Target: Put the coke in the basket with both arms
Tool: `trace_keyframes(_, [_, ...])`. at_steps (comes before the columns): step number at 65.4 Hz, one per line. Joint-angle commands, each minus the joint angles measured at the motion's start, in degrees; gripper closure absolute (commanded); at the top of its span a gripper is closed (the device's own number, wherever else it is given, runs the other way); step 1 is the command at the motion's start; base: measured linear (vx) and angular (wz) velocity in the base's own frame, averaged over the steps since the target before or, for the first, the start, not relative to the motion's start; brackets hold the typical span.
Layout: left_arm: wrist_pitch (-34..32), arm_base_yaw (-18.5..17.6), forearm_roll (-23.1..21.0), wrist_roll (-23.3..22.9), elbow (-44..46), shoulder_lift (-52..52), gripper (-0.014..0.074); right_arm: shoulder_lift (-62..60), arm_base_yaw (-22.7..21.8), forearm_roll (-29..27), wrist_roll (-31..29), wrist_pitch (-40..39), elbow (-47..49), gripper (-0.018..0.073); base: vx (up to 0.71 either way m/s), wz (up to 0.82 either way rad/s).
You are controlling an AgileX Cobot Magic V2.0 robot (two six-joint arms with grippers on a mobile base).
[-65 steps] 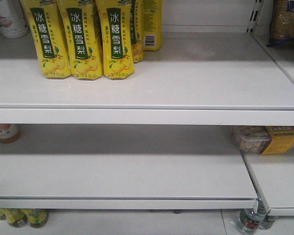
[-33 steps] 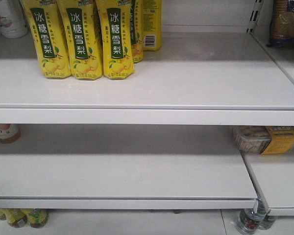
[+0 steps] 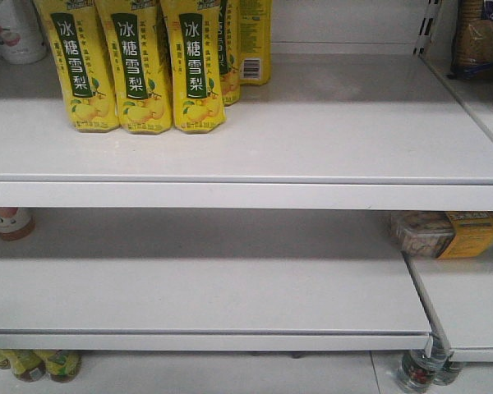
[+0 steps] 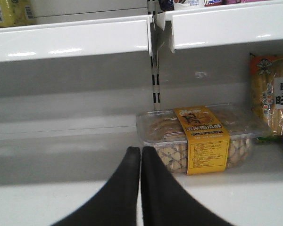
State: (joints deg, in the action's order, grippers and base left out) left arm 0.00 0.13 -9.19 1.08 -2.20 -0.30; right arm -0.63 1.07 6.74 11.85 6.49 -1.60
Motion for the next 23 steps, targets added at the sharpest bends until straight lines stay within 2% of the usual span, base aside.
trace_keyframes(1, [-7.79,0.03,2.93,2.26,1.70,-1.25,0.0603,-0.75,-0.44,0.35,-0.24,-3.94,-0.43,0.0565,0.00,0.00])
trace_keyframes(23, [-7.79,0.03,2.93,2.26,1.70,-1.25,0.0603,-0.75,-0.44,0.35,-0.24,-3.94,-0.43,0.0565,0.00,0.00])
